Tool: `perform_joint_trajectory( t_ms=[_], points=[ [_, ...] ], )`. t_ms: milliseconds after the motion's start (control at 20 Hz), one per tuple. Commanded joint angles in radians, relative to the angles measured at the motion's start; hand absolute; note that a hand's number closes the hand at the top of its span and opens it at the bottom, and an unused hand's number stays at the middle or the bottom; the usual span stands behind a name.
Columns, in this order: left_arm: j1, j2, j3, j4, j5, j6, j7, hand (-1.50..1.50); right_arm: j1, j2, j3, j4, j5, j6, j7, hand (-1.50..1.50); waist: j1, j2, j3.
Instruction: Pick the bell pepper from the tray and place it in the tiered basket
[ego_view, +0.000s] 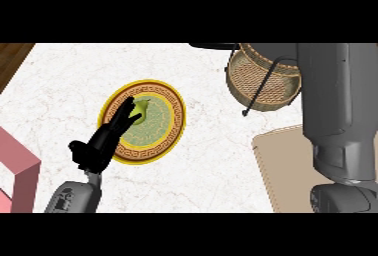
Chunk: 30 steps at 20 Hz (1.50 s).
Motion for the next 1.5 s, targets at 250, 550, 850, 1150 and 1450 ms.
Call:
perform_joint_trajectory(
  t_ms=[250, 550, 850, 1150, 1450],
  points=[
    [0.004, 0.044, 0.045, 0.028, 0.036, -0.052, 0.002, 0.0, -0.128, -0.01, -0.133, 0.265, -0.11, -0.297, -0.004, 1.5, 0.0, 0.001, -0.001],
    [0.046, -0.019, -0.019, -0.002, -0.02, 0.006, -0.019, 0.0, -0.172, 0.008, -0.302, 0.275, -0.238, -0.42, 0.059, -1.5, 0.008, 0.002, 0.0],
    [0.011, -0.007, 0.007, 0.007, -0.005, -0.001, 0.022, 0.0, -0.223, -0.011, -0.291, 0.299, -0.227, -0.567, 0.02, -1.5, -0.017, -0.008, -0.001],
    [0.039, 0.006, 0.021, 0.0, -0.018, 0.015, 0.008, 0.0, -0.135, -0.051, -0.24, 0.27, 0.064, -0.715, 0.14, -1.5, -0.039, -0.013, -0.004],
    [0.087, -0.001, 0.028, 0.02, -0.013, 0.017, -0.022, 0.0, -0.071, 0.004, -0.228, 0.036, 0.31, -0.71, 0.206, -1.5, -0.078, -0.034, -0.004]
  ],
)
